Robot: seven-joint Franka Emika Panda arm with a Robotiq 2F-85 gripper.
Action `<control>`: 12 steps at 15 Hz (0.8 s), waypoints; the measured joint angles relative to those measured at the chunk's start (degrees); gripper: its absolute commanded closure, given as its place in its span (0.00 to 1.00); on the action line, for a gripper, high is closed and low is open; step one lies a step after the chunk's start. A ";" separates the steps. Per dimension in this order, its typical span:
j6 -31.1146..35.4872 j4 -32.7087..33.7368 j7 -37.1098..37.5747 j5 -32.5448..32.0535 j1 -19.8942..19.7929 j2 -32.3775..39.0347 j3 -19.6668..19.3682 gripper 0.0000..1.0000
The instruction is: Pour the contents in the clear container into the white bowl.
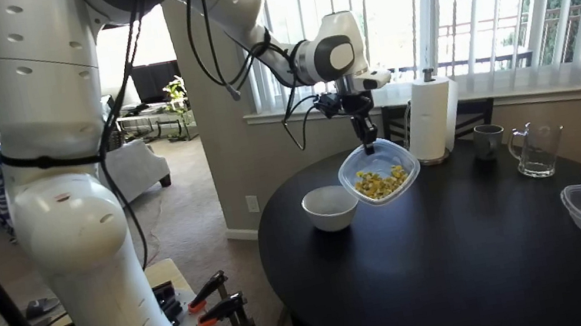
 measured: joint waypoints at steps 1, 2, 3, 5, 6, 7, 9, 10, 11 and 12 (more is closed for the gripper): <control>-0.77 -0.52 -0.03 0.00 0.11 -0.68 0.72 0.95; -1.53 -0.97 -0.60 0.34 0.08 -1.30 1.66 0.95; -2.07 -1.48 -1.81 1.31 -0.01 -1.91 2.72 0.95; -2.47 -2.46 -7.12 6.10 -0.40 -2.94 5.03 0.95; -2.48 -2.96 -10.39 8.89 -0.80 -3.45 6.16 0.95; -2.48 -3.45 -13.97 11.72 -1.25 -3.97 7.19 0.95; -2.48 -4.34 -21.87 17.82 -2.49 -5.03 8.93 0.95; -2.58 -4.62 -25.89 20.99 -3.18 -5.42 9.59 0.95; -3.12 -4.77 -30.06 24.35 -4.02 -5.77 10.16 0.95; -4.14 -4.76 -34.30 27.66 -4.91 -6.06 10.56 0.95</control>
